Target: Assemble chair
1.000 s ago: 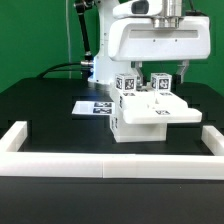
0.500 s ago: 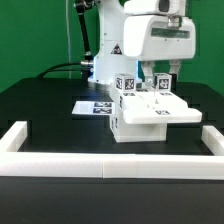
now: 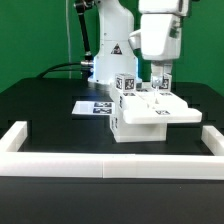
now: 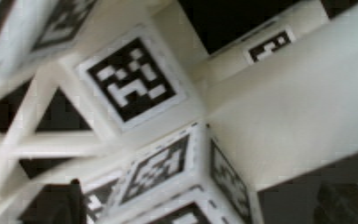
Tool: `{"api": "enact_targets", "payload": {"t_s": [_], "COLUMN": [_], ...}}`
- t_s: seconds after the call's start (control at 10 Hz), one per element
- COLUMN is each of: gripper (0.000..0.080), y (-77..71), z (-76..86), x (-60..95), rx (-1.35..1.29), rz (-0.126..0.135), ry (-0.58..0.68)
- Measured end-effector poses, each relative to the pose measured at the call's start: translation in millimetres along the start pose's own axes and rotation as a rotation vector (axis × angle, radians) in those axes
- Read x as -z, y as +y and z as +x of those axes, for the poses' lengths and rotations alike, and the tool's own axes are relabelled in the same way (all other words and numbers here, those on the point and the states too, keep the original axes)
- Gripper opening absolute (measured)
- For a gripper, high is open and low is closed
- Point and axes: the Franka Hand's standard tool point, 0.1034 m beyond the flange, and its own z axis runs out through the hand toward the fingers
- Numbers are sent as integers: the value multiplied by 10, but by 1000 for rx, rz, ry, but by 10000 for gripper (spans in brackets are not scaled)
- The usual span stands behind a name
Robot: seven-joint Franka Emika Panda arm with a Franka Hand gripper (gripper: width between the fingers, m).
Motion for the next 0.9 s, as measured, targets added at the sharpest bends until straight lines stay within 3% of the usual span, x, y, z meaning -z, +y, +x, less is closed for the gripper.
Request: {"api": "enact_targets", "payload": {"t_s": [0.4, 0.8, 0.9], "gripper": [649, 649, 290], "y": [37, 40, 41], "z": [-120, -134, -135], "x": [-44, -46, -43], "rx": [362, 352, 351], "rz": [8, 8, 8], "ry": [-14, -15, -15]}}
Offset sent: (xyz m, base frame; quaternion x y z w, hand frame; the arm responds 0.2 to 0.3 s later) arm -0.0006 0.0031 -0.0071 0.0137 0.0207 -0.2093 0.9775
